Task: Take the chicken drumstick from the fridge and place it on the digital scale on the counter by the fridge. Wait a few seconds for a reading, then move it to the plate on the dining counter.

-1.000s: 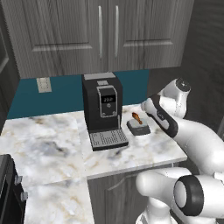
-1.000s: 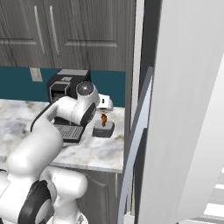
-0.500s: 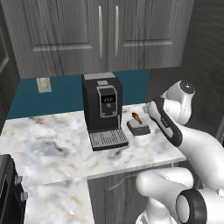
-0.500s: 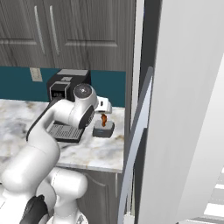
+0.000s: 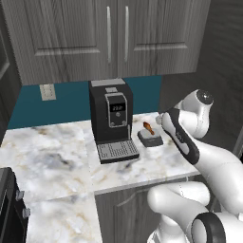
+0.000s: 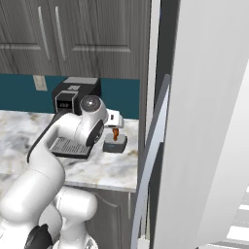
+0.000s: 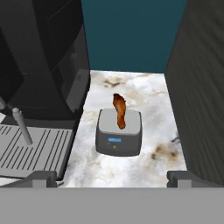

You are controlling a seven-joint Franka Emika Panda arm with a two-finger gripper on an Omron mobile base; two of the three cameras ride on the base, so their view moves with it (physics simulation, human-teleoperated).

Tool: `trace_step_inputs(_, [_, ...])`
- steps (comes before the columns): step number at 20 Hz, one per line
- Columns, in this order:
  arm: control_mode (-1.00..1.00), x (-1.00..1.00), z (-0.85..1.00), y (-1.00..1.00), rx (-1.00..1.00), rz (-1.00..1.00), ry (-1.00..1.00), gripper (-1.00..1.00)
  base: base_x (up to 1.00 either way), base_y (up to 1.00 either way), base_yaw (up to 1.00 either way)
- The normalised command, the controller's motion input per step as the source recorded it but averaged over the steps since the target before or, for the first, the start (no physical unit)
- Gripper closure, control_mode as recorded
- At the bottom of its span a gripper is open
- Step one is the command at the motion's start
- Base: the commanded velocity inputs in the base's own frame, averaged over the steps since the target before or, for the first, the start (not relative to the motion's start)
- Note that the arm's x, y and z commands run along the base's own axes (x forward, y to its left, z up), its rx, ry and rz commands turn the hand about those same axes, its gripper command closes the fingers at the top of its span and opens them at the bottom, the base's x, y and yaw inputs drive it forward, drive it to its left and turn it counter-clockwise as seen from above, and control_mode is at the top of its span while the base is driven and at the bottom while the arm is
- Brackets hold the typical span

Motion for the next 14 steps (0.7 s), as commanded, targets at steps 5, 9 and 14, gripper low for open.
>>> trace_step_inputs(5, [-1.00, 0.00, 0.00, 0.00, 0.00, 0.00, 0.00, -1.00, 0.00, 0.00, 0.00])
trace_step_inputs(9, [-1.00, 0.00, 0.00, 0.00, 0.00, 0.00, 0.00, -1.00, 0.00, 0.00, 0.00])
trace_step_inputs(14, [-1.00, 0.00, 0.00, 0.00, 0.00, 0.00, 0.00, -1.00, 0.00, 0.00, 0.00])
